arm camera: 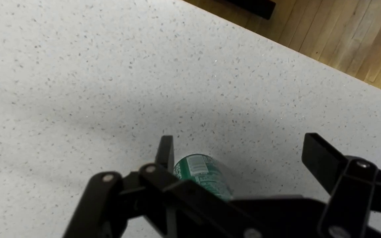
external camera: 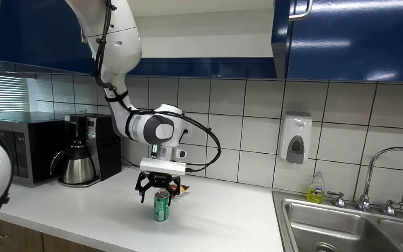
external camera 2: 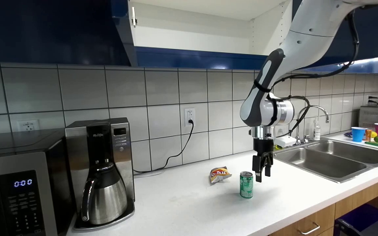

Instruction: Put the soda can into the cupboard

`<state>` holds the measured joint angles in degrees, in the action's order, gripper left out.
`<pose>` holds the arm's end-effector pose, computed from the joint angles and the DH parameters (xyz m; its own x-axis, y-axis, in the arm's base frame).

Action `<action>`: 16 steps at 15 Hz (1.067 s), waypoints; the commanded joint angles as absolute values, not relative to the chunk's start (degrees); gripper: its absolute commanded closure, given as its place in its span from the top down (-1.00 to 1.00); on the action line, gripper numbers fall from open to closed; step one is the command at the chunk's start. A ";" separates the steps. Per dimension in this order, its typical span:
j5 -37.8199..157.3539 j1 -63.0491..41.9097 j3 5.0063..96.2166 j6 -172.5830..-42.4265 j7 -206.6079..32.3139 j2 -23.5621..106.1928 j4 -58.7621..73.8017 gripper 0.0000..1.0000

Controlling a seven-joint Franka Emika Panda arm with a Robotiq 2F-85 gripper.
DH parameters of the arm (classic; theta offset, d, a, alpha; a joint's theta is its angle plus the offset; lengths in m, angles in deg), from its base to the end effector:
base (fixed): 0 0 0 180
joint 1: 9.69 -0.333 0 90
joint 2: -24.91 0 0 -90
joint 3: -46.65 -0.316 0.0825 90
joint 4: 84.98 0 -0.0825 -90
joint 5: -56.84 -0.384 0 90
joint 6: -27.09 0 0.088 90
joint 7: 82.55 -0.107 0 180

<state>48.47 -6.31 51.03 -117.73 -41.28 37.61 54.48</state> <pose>0.4711 -0.0670 0.2050 0.8921 0.4474 -0.0632 0.4378 -0.8905 -0.1239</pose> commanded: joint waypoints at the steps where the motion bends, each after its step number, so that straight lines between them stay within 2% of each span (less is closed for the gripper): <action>1: 46.25 -3.40 47.54 -122.49 -39.15 39.99 54.68 1.00; 10: 45.78 1.30 42.59 -132.71 -40.16 44.38 54.78 1.00; 16: 42.53 6.88 36.18 -138.88 -38.56 46.48 54.72 1.00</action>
